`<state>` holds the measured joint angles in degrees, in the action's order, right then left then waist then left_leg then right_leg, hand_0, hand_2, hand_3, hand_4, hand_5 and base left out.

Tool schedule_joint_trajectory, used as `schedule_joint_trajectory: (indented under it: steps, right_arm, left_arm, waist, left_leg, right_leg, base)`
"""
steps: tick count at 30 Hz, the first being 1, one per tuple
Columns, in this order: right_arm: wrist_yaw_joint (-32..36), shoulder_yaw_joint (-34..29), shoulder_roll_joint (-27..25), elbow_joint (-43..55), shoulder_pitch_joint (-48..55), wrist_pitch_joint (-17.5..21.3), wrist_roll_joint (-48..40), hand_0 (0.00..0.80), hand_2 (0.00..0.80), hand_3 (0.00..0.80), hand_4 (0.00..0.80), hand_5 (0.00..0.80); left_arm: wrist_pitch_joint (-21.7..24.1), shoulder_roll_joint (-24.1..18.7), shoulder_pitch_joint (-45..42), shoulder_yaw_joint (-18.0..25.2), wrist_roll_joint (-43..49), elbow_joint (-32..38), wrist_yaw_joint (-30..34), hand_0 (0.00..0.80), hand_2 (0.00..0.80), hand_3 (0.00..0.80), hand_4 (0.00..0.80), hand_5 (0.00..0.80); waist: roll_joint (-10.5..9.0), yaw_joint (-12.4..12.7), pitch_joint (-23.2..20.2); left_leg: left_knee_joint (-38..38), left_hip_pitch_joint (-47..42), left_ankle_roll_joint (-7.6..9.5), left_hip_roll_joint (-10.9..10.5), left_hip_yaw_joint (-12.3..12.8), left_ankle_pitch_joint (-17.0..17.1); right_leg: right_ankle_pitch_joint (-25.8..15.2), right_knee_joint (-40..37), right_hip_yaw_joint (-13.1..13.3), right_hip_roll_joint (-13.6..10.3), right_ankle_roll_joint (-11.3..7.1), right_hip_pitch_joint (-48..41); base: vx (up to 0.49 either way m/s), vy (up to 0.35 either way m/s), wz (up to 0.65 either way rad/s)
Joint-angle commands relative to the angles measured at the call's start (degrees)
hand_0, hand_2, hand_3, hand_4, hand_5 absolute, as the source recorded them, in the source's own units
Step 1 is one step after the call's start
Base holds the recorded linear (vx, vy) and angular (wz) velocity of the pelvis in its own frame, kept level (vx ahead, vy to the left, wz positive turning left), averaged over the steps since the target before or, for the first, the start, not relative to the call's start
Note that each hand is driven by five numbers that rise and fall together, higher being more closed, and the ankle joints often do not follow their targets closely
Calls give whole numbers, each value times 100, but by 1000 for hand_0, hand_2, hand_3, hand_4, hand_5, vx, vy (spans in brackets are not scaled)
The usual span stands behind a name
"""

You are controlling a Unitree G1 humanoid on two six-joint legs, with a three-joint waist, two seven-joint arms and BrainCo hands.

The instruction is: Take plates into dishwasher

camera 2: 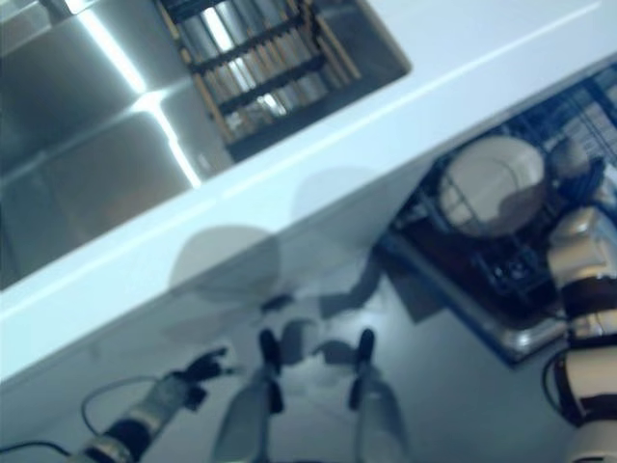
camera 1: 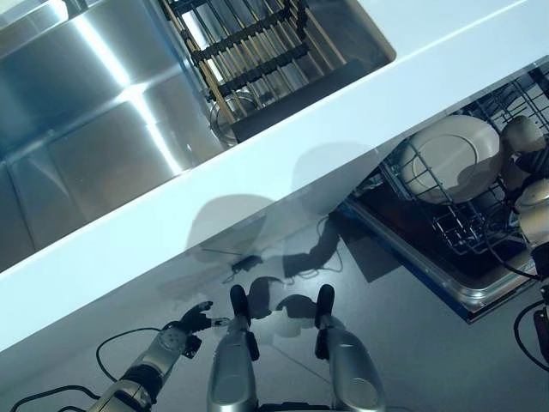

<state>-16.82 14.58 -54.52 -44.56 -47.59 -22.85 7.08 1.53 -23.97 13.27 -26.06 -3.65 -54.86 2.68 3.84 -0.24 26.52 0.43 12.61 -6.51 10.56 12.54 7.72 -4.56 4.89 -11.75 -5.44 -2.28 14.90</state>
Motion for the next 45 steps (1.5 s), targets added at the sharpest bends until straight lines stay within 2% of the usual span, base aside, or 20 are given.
schedule_joint_trajectory:
  steps: [1,10,21,34,45]
  right_arm:
    - [-183,333,-476,-219,-440,-26,-29,800,800,800,800,800]
    - [-292,577,-537,-326,-743,-14,295,800,800,800,800,800]
    - [-83,1016,-700,-129,-1015,118,1107,800,800,800,800,800]
    - [93,1407,-707,-225,-1345,207,1312,800,800,800,800,800]
    - [204,1560,-699,-243,-1533,119,1211,800,800,800,800,800]
  left_arm:
    - [-19,16,0,-246,-179,-3,-25,0,0,0,0,0]
    - [0,44,4,-333,-266,53,-25,0,0,0,0,0]
    - [9,-26,23,-356,-302,92,26,0,0,0,0,0]
    - [-23,-105,69,-429,-358,240,30,0,0,0,0,0]
    - [-52,-176,70,-456,-390,374,8,0,0,0,0,0]
  waist:
    - [5,165,-147]
    - [112,171,-133]
    - [106,189,-82]
    - [95,264,-6]
    - [73,296,74]
  left_leg:
    - [174,456,-35,102,-214,238]
    - [150,484,-11,38,-204,236]
    - [153,574,18,15,-237,226]
    - [228,763,49,-41,-381,212]
    - [208,846,72,-98,-425,210]
  right_leg:
    - [870,1101,-295,-15,228,267]
    - [867,1161,-289,-61,227,374]
    - [833,1221,-294,-79,201,527]
    - [794,1292,-275,-72,196,718]
    - [677,1157,-268,-72,161,784]
  base:
    - [0,0,0]
    - [-4,7,-1]
    - [0,0,0]
    - [0,-3,0]
    - [0,0,0]
